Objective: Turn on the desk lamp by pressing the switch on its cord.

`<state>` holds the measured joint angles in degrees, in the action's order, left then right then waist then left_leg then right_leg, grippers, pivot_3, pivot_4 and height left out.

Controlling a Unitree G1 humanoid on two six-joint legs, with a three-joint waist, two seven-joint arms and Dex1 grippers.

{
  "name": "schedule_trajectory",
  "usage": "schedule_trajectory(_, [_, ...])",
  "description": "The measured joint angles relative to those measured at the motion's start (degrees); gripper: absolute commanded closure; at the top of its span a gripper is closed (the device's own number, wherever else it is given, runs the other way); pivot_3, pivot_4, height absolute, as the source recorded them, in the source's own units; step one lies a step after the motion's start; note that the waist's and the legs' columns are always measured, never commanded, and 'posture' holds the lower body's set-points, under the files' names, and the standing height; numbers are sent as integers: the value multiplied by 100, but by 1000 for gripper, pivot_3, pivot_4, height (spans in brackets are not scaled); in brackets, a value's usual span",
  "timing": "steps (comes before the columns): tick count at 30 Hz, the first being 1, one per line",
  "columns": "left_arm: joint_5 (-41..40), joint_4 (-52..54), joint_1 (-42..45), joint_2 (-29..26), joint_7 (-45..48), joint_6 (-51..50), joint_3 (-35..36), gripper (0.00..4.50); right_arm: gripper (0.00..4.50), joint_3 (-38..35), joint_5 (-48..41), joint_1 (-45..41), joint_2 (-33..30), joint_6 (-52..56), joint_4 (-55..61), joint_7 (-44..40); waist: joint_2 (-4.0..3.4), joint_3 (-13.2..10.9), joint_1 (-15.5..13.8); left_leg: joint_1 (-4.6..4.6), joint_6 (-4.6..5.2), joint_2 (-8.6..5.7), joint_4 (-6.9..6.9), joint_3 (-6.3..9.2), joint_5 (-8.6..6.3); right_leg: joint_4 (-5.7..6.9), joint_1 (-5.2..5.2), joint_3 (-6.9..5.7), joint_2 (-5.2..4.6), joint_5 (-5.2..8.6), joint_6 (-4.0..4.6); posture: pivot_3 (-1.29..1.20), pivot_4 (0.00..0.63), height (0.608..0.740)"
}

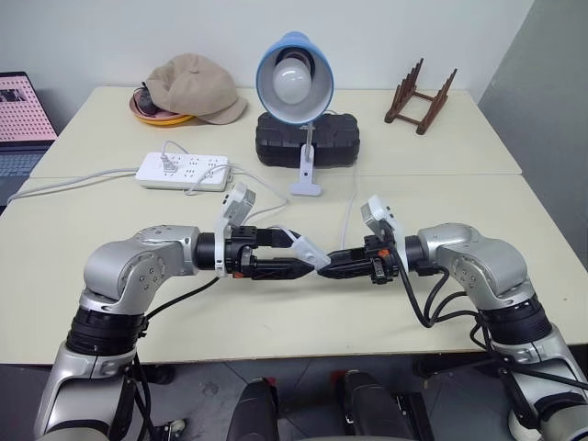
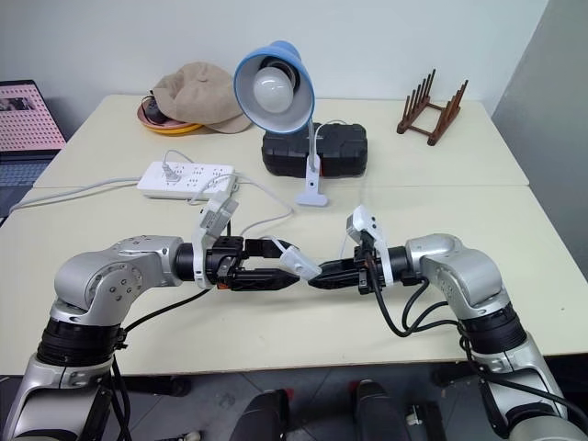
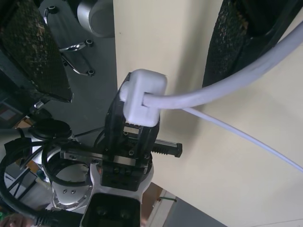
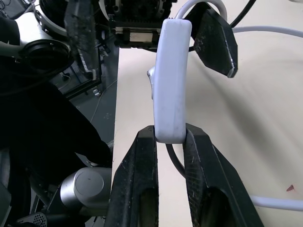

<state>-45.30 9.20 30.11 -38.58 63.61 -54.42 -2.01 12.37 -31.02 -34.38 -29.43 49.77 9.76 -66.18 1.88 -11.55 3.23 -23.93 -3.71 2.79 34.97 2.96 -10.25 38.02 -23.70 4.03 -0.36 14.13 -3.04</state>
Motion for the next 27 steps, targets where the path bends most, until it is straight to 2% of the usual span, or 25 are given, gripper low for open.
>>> schedule_trajectory(2, [13, -5, 0, 1, 0, 0, 0, 0, 4136, 2, -26, -1, -4, 7, 5, -1, 0, 0, 0, -1, 0, 0, 0, 0, 0, -1, 0, 0, 0, 0, 0, 0, 150, 740])
schedule_trajectory(5, [24, -5, -4, 0, 25, 14, 0, 462, 4136, 6, -71, -1, -7, 18, 8, -2, 0, 0, 0, 0, 0, 0, 0, 0, 0, -1, 0, 0, 0, 0, 0, 0, 150, 740])
schedule_trajectory(8, [29, -4, -28, 0, 75, 28, 0, 1167, 4136, 9, -127, -1, -30, 27, 15, -3, 0, 0, 0, 0, 0, 0, 0, 0, 0, -1, 0, 0, 0, 0, 0, 0, 150, 740])
schedule_trajectory(13, [29, -4, -33, -1, 97, 33, 0, 1930, 4136, 22, -172, -1, -58, 37, 27, -6, 0, 0, 0, -1, 0, 0, 0, 0, 0, -1, 0, 0, 0, 0, 0, 0, 150, 740])
schedule_trajectory(15, [30, -4, -40, -1, 101, 86, 0, 2460, 4136, 27, -176, -2, -58, 46, 28, -7, 0, 0, 0, -1, 0, 0, 0, 0, 0, -1, 0, 0, 0, 0, 0, 0, 150, 740])
schedule_trajectory(21, [25, 23, -47, -1, 200, 118, -5, 3585, 4136, 35, -177, -15, -63, 69, 29, -9, 0, 0, 0, -1, 0, 0, 0, 0, 0, -1, -1, 0, 0, 0, 0, 0, 150, 740])
schedule_trajectory(24, [-5, 38, -51, -5, 295, 118, -5, 3896, 4136, 40, -179, -15, -74, 72, 29, -40, 0, 0, 0, -1, 0, 0, 0, 0, 0, -1, -1, 1, 0, 0, 0, 0, 150, 740])
schedule_trajectory(27, [-15, 39, -52, -13, 344, 117, -6, 3946, 4136, 50, -181, -15, -75, 72, 28, -77, 0, 0, 0, -1, 0, 0, 0, 0, 0, -1, -1, 0, 0, 0, 0, 0, 150, 740])
